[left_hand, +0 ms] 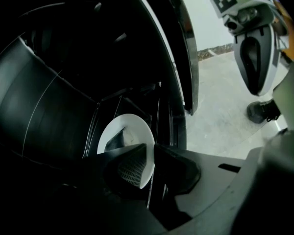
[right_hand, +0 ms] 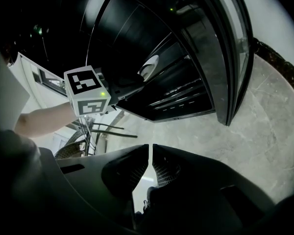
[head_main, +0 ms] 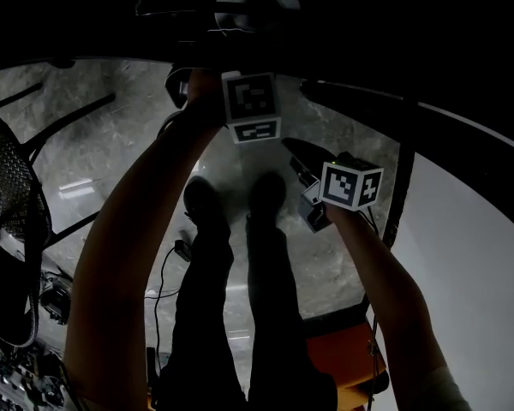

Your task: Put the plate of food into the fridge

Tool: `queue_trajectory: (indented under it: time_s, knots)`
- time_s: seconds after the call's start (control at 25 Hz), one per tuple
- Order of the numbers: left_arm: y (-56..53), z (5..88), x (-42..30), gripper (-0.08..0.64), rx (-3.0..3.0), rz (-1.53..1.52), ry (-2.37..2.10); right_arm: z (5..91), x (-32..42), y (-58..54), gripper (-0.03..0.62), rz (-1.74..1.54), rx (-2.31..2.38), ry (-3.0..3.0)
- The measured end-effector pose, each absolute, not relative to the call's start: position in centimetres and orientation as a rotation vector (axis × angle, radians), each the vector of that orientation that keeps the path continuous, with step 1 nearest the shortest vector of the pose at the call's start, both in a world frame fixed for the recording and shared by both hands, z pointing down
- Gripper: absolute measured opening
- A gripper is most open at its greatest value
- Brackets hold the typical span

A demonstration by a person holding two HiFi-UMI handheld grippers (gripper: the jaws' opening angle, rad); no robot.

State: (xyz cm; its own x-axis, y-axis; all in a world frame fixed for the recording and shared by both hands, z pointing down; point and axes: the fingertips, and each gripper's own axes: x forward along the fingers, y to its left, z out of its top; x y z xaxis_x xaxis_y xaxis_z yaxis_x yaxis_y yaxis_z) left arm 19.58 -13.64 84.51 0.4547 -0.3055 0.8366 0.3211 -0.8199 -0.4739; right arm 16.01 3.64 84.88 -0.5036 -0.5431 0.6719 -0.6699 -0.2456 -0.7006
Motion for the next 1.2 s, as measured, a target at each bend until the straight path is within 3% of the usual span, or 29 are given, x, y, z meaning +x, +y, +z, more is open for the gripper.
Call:
queue_trajectory:
  time_s: [0.4, 0.52, 0.84, 0.96, 1.04, 1.2]
  knots:
    - [-13.5, 84.6, 19.5, 0.052, -2.117, -1.392, -0.033, 83.8, 15.0, 2.8, 0.037, 1.822, 1.470, -1.892]
    - [-13.1, 84.2, 19.7, 0.118, -2.175, -1.391, -0.007, 83.3, 14.8, 2.4, 0.037, 1.814, 1.473, -1.911]
    - [-11.0, 82.3, 18.3, 0.138, -2.247, -1.363, -0.026, 82.5, 15.3, 2.5, 0.037, 1.759, 1.479, -1.887]
    - [-10.0, 81.5, 16.8, 0.116, -2.248, -1.366, -0.038, 81.9, 15.7, 1.7, 0.037, 1.769, 1.530, -1.875]
    - [-9.6, 81.1, 15.4, 0.028, -2.278, -1.383, -0.031, 81.4, 15.4, 0.9, 0.037, 1.763, 1.547, -1.875]
    - [-8.6, 80.6, 12.5, 0.011, -2.504, -1.501, 0.027, 79.8, 13.0, -0.4, 0.035, 1.711, 1.476, -1.895]
